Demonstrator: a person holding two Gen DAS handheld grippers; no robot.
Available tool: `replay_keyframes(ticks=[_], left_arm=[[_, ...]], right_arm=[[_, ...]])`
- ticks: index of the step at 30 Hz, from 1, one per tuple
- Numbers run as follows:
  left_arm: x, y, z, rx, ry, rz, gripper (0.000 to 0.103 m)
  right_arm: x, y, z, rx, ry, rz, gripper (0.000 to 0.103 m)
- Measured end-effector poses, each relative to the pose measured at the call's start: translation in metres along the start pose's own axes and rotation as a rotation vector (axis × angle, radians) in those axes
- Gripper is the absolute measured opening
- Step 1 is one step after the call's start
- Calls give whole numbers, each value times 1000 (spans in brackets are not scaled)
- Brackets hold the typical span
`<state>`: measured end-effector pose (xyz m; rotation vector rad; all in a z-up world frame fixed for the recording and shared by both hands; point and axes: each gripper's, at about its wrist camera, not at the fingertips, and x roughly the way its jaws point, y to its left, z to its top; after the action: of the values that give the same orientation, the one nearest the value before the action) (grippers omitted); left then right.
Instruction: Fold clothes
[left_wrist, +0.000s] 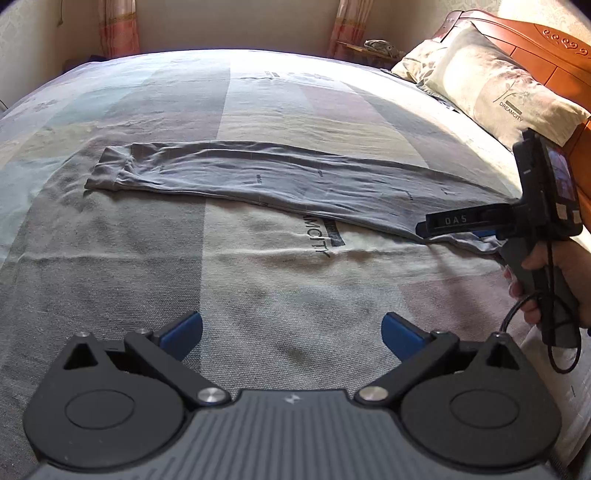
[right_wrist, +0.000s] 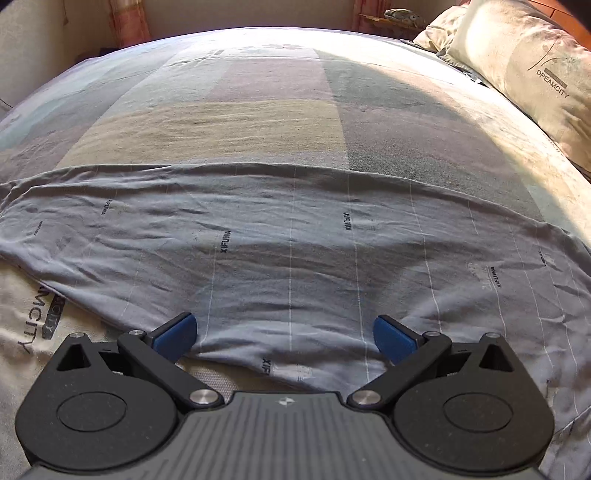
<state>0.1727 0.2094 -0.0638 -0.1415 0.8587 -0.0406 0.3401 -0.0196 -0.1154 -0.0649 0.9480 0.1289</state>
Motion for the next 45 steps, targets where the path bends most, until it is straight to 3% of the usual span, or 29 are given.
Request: replay_keyframes(ticks=[4, 7, 12, 15, 18, 20, 23, 26, 28, 30, 33, 35, 38, 42, 45], left_arm=[[0, -3, 1, 7, -3, -9, 102], [0, -3, 0, 7, -6, -16, 102], [3, 2, 1, -12, 7, -8, 102], [2, 2, 2, -13, 4, -21, 102], [0, -2, 2, -7, -8, -51, 102], [-1, -4, 3, -6, -14, -73, 102], [2, -9, 2, 10, -6, -83, 102], [3, -7, 1, 9, 0, -71, 102], [3, -4, 2, -4, -3, -70, 102], [3, 0, 3, -19, -6, -71, 102], [5, 4, 5, -37, -4, -66, 102], [5, 5, 5, -42, -3, -72, 102], [3, 6, 4, -38, -4, -85, 102], [3, 6, 5, -44, -8, -98, 102], [3, -2, 5, -19, -5, -115, 102]], right_arm=[[-8, 0, 8, -41, 46, 38, 103], [-16, -5, 21, -30, -45, 28, 103], [9, -25, 14, 27, 30, -34, 103], [-3, -25, -2, 2, 14, -18, 103], [-10, -24, 0, -52, 93, 12, 103], [-17, -28, 10, -65, 50, 16, 103], [-8, -46, 33, 51, -4, -62, 103], [12, -63, 51, 176, 8, -140, 103], [23, -63, 56, 192, 6, -140, 103], [34, -49, 58, 156, 45, -110, 103], [35, -18, 54, 57, 36, -99, 103], [36, -6, 54, 32, 44, 8, 103], [34, 12, 53, -64, 28, 58, 103], [14, -1, 47, -29, -10, 135, 103], [0, -23, 39, -10, -24, 101, 103]])
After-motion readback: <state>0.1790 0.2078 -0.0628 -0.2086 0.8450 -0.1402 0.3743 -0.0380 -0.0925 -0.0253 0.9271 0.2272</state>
